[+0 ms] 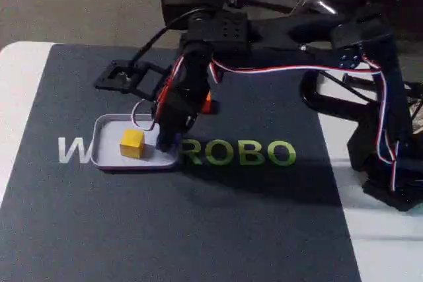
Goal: Move blocks one by one until all three blocks are in the tray.
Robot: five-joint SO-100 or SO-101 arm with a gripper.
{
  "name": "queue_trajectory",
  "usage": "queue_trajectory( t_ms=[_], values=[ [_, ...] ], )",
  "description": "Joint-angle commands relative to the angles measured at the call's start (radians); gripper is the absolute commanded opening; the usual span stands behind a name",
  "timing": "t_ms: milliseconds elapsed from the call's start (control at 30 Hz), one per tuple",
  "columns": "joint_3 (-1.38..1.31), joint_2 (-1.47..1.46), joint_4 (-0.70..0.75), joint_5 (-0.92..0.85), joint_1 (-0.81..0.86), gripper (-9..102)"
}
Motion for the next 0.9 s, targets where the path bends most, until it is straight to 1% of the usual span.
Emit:
queue_trajectory(
  t_ms=[0,167,200,333,533,700,867],
  values=[
    [-0.054,0.009,0.008,0.005,-0.006,-8],
    [-0.058,0.011,0.015,0.005,-0.012,-7],
    [-0.06,0.011,0.02,0.0,-0.012,-4],
    [-0.06,0.012,0.023,-0.012,-0.012,12],
    [-0.06,0.012,0.034,-0.031,-0.008,24],
    [-0.061,0.023,0.046,-0.032,0.005,25],
    [-0.064,0.071,0.13,-0.04,0.081,25]
  ],
)
